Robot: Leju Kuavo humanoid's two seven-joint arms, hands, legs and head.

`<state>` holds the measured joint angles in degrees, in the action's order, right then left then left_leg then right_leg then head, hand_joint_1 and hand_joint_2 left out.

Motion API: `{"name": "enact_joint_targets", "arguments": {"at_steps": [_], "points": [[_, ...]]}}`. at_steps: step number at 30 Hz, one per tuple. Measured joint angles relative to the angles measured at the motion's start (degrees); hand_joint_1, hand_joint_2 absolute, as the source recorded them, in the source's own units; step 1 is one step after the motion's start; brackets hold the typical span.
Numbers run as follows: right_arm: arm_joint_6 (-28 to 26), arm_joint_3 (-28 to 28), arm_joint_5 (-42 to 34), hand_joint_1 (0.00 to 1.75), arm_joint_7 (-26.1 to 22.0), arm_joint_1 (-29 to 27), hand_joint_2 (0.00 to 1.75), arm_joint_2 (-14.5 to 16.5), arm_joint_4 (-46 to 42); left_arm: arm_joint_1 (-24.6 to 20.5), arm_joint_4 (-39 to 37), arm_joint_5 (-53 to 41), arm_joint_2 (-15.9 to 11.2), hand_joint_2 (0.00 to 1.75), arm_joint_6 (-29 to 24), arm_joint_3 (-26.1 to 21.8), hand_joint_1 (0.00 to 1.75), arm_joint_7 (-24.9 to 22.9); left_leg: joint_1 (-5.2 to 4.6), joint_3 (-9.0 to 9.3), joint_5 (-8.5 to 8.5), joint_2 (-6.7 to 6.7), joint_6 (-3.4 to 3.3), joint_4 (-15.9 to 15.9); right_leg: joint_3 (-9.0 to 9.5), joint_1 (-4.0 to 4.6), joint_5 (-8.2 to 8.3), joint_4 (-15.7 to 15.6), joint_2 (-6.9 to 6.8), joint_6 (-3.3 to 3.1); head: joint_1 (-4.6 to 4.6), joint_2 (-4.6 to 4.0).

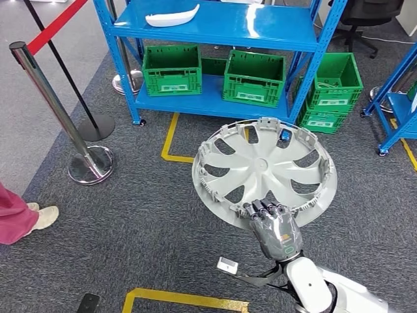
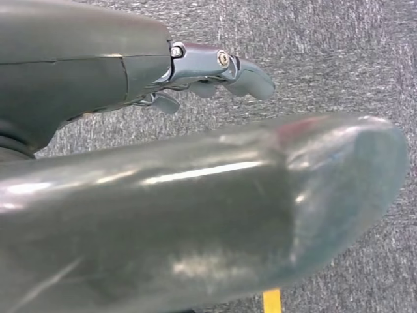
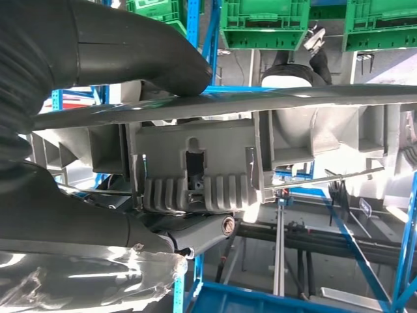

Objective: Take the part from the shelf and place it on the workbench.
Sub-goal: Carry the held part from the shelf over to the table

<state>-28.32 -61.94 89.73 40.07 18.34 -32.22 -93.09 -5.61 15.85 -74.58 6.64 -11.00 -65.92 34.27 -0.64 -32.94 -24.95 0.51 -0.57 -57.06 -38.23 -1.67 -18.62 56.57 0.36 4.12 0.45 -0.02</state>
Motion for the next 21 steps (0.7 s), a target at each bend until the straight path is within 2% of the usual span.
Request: {"name": "enact_joint_targets", "arguments": {"at_steps": [10,21], "points": [[0.2,0.0,0.0,1.75,0.0,-0.2,1.75,0.0,0.0,0.0,0.0,-0.3,0.0,0.0,0.1,0.1,0.0,-0.1,0.03,-0.38,0.27,0.0,0.12,0.0,-0.41,0.02,0.21,0.0,0.0,0.07,-0.01,0.0],[3.4,2.3,0.0,1.75,0.0,-5.3,1.75,-0.1,-1.6,0.3,0.0,-4.6,-0.3,0.0,0.4,3.2,0.0,-2.6,0.14,-1.07,0.69,0.0,0.44,0.0,-1.18,0.12,0.63,0.1,0.08,-0.21,-0.01,0.0]]}}
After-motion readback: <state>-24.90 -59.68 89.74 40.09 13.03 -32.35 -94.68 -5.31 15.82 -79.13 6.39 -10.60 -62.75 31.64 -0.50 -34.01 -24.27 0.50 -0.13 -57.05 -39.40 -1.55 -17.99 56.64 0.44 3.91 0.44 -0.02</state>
